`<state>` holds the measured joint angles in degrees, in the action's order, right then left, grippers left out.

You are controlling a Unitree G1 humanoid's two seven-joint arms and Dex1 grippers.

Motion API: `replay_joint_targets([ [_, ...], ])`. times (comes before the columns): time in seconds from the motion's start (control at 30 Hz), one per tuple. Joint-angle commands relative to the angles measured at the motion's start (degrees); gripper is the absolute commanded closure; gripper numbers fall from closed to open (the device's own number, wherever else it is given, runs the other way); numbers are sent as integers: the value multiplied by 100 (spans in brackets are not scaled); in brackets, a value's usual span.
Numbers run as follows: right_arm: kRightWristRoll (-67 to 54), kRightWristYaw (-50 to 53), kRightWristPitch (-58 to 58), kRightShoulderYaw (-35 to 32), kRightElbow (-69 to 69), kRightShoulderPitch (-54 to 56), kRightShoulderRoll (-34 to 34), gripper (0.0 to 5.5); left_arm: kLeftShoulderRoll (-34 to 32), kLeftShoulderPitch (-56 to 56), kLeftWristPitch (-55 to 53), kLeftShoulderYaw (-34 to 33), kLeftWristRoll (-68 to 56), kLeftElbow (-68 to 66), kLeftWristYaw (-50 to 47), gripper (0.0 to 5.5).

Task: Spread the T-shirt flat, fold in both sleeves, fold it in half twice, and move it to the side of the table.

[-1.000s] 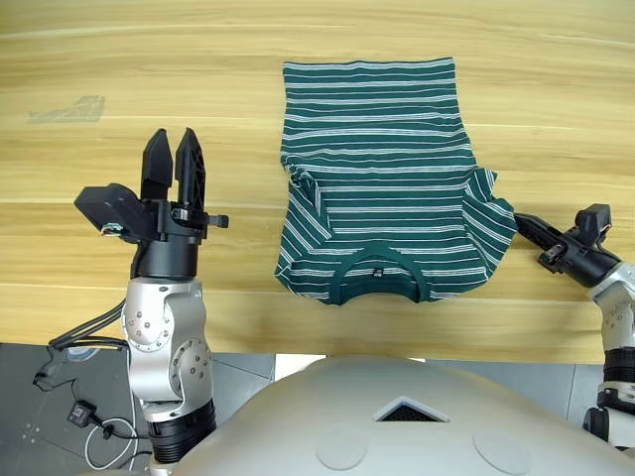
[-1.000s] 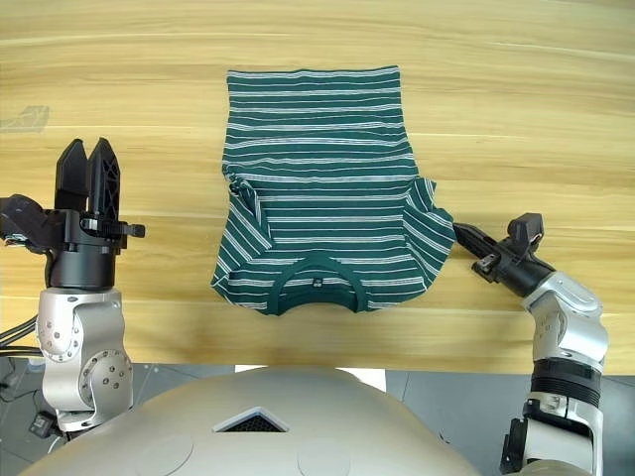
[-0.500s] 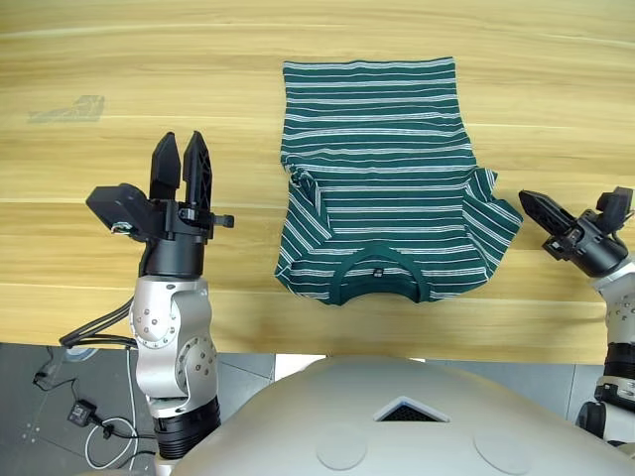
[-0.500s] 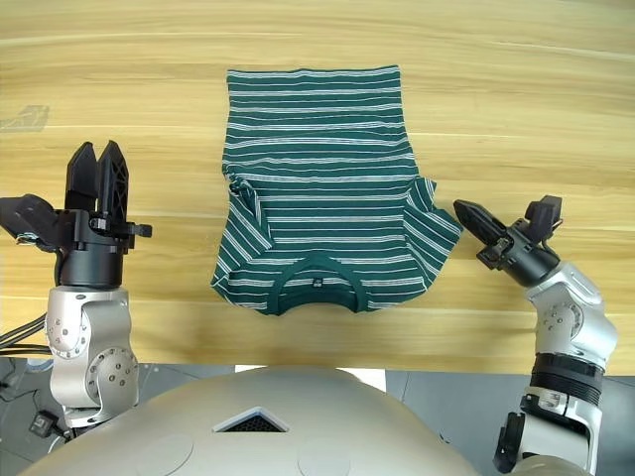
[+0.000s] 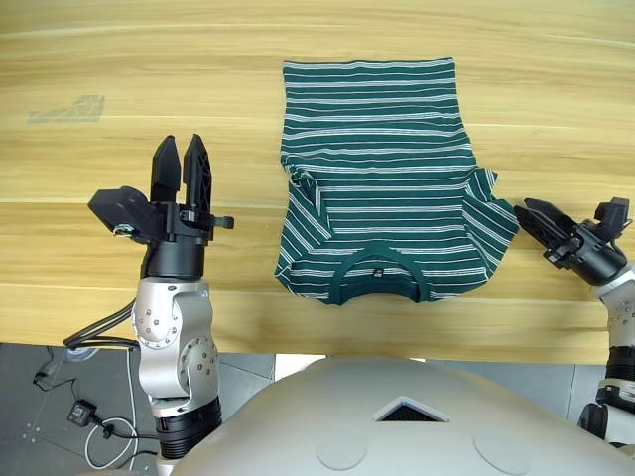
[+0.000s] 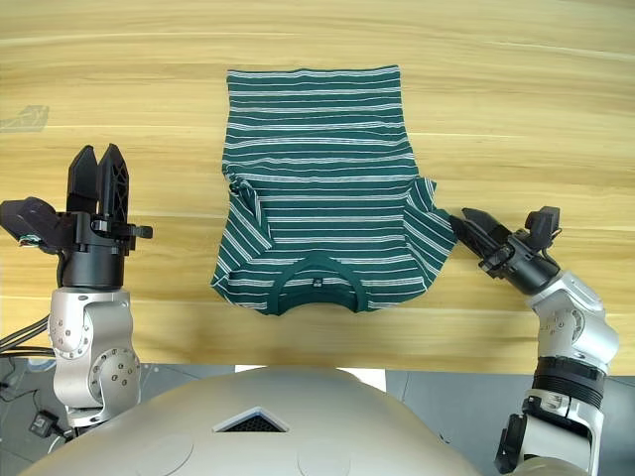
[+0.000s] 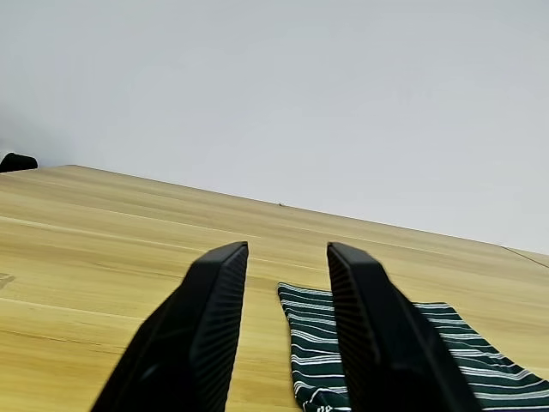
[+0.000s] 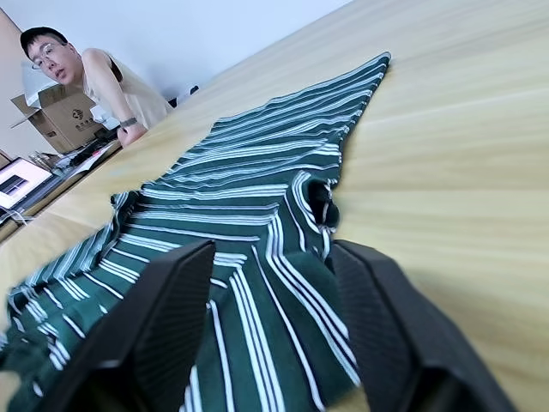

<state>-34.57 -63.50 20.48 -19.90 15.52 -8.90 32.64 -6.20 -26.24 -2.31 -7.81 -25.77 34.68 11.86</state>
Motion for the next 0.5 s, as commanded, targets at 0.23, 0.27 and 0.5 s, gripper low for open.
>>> replay_joint_targets([
  [0.23, 705, 339, -325, 189, 722, 202, 129, 274, 52, -65, 7, 10, 7, -24, 11, 377],
  [0.27, 736, 327, -348, 222, 757, 201, 131, 274, 50, -63, 3, 11, 13, -26, 13, 377],
  [0.5, 995, 155, -631, 518, 897, 148, 200, 388, 39, -19, -17, 43, 54, -44, 15, 377],
])
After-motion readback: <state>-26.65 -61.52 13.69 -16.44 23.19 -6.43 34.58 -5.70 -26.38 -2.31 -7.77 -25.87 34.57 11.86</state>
